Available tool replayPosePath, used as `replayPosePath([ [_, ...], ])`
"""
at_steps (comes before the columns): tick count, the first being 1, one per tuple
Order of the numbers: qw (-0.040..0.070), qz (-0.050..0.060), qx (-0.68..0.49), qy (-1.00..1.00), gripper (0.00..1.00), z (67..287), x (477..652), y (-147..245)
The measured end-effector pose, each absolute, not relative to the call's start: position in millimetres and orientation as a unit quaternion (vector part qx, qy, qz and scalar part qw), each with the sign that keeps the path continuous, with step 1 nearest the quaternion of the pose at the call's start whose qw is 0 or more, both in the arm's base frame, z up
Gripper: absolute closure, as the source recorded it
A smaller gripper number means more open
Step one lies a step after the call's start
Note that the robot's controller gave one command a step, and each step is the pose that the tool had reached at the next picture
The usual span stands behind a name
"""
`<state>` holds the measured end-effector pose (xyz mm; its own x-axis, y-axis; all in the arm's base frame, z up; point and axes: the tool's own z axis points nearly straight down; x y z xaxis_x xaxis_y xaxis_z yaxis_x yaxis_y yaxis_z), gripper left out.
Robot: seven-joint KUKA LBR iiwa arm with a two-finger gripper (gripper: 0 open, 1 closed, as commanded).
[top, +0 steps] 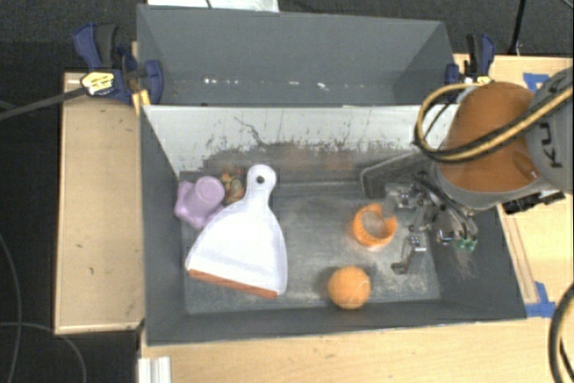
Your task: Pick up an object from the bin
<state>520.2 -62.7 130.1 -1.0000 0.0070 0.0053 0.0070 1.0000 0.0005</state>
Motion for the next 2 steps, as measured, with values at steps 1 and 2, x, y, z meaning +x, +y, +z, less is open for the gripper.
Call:
replayPosePath([
  [1,-0.001,0.0,-0.001,-1.0,1.0,134.5,522.2,-62.5],
  [2,-0.001,0.0,0.0,-1.0,0.0,134.5,522.2,-62.4],
])
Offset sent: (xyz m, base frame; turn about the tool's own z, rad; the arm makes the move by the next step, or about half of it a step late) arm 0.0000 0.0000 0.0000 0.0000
